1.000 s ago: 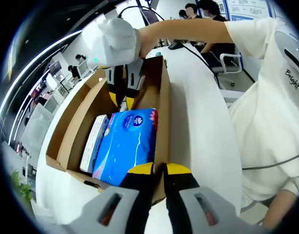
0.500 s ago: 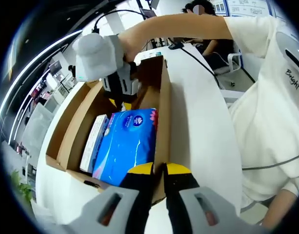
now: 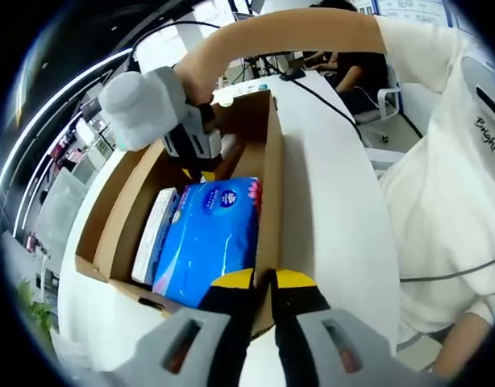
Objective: Operate the shoe box by opening the lid, removing the specified soft item, and placing it in the target area until the item is outside and the box remains undamaged.
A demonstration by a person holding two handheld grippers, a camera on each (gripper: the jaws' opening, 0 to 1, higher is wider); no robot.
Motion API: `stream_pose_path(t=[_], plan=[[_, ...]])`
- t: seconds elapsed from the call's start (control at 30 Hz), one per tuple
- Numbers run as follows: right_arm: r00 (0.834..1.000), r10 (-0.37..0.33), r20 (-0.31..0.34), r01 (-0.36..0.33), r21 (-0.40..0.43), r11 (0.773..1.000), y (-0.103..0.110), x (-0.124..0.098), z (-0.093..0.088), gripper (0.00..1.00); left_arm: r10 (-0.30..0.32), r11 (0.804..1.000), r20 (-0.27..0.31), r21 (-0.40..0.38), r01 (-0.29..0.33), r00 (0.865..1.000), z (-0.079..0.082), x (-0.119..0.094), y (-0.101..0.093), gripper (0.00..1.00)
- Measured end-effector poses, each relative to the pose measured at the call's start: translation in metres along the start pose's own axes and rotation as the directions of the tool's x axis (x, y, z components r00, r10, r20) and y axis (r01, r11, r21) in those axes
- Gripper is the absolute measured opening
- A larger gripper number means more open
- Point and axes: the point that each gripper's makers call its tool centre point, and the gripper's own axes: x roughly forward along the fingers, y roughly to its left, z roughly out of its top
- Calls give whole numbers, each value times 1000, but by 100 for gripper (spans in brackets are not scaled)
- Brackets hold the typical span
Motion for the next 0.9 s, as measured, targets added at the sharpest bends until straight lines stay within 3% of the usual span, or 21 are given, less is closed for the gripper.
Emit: stream_pose_path(t=[0.1,0.13,0.23,0.3,0.33,0.4,0.47,0.57,0.63,0.67,0.73,0.77,0.8,0.9], plan=[[999,-11,38,10,23,1000,-3,-1,-1,19,3,1000,0,1,-3,1000,0,0,0,7],[998,-20,54,16,75,997,-4,-1,-2,19,5,1000,-1,-1,-5,1000,0,0,0,7],[996,-43,72,39,60,997,-4,-2,-1,18,5,1000,1,-3,-5,1000,0,0,0,7],[987,-114,115,117,-15,993,-7,-5,3,18,1,1000,5,-7,-1,1000,1,0,-1,7],[977,-146,154,149,-8,989,-10,-6,7,18,1,1000,5,-7,-1,1000,1,0,0,7],[977,-154,149,151,30,988,-10,-11,3,18,0,1000,6,-2,0,1000,1,0,0,7],[962,-182,202,174,54,983,-14,-20,7,18,-2,1000,7,-2,2,1000,1,0,0,7],[950,-175,260,152,107,983,-12,-30,11,18,0,1000,6,1,0,1000,1,0,0,7],[905,-201,375,149,162,976,-18,-47,25,18,5,1000,8,3,-5,1000,1,0,0,7],[900,-206,383,147,178,973,-18,-49,25,18,5,1000,8,3,-5,1000,1,-1,0,7],[877,-238,417,147,237,960,-19,-55,25,18,6,1000,8,5,-6,1000,1,0,0,7],[858,-258,444,160,246,956,-21,-57,27,18,7,1000,8,6,-7,1000,1,0,0,7],[852,-262,453,163,246,955,-22,-59,27,18,8,1000,8,6,-8,1000,1,0,0,7],[769,-282,574,131,289,948,-21,-71,36,18,9,1000,8,8,-9,1000,1,0,0,7]])
